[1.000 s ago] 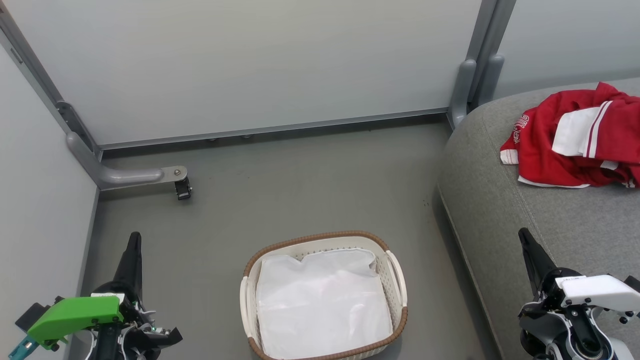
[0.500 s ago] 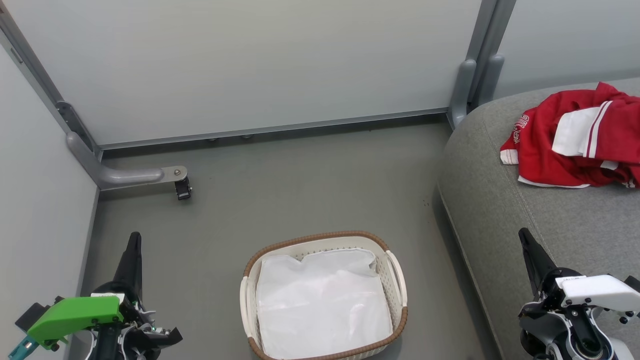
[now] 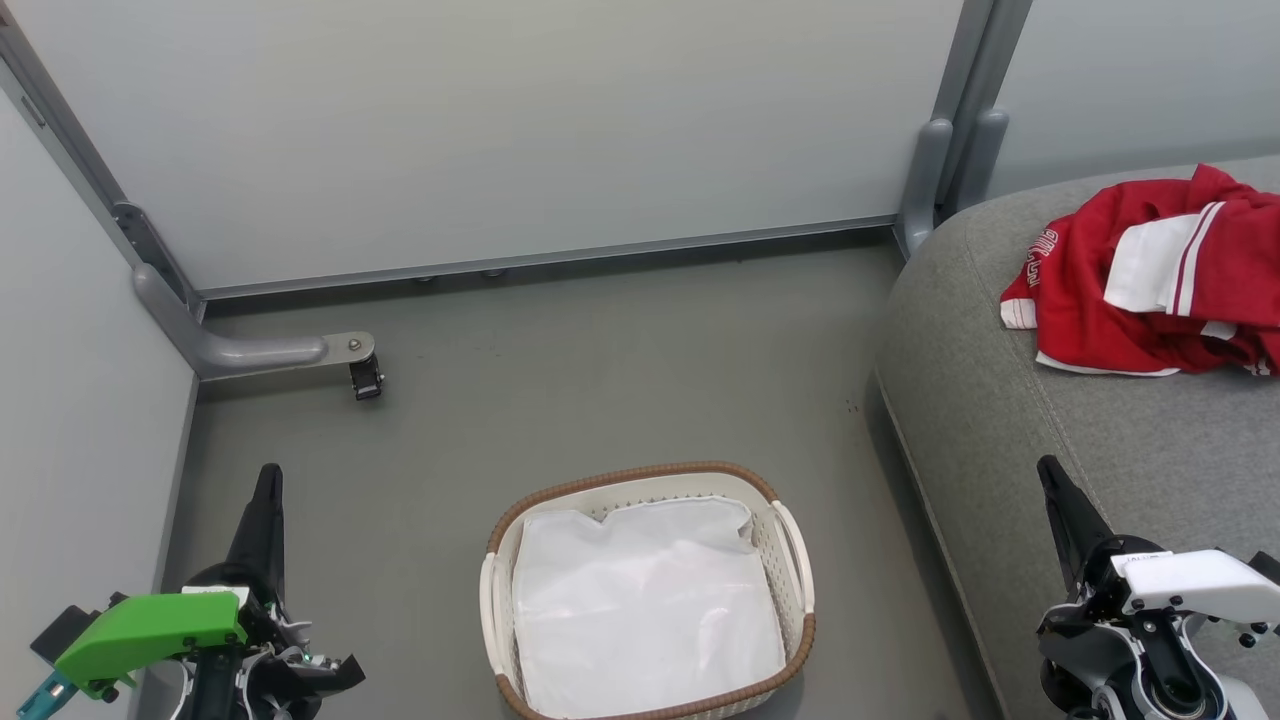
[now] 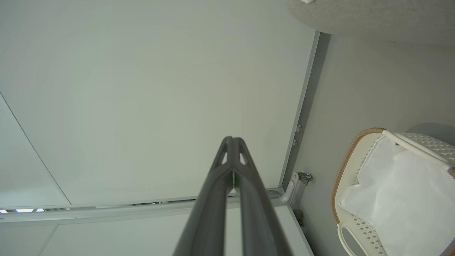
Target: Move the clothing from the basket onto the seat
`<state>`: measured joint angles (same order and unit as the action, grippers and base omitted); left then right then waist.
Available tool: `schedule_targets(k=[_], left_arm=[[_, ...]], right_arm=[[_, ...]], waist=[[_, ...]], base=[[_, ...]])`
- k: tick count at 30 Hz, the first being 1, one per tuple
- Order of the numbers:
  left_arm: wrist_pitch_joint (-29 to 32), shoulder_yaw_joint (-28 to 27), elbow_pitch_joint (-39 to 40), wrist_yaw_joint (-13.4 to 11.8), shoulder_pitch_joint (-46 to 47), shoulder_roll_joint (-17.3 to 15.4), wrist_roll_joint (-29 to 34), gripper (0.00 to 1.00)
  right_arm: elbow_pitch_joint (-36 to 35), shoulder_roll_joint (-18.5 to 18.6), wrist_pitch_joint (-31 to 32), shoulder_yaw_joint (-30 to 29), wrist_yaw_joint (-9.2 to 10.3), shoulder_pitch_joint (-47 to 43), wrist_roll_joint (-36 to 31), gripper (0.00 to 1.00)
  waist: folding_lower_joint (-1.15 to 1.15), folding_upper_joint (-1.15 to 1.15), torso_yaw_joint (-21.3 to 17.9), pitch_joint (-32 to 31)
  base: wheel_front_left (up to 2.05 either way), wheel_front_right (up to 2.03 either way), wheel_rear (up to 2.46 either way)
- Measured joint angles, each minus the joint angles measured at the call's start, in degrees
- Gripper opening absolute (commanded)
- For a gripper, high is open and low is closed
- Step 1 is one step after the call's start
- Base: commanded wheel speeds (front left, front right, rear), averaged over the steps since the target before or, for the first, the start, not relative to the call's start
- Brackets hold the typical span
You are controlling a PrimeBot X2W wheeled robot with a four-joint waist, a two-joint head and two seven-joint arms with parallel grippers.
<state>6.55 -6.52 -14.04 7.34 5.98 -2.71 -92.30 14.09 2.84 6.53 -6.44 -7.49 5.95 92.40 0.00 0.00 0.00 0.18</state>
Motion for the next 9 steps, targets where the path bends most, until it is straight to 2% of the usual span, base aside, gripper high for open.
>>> schedule_targets(k=[9], left_arm=[[0.0,0.0,0.0,0.0,0.0,0.0,0.0,0.0]], right_arm=[[0.0,-0.01,0.01,-0.02,0.0,0.01,0.0,0.0]], waist=[[0.0,0.0,0.0,0.0]], base=[[0.0,0.0,0.0]])
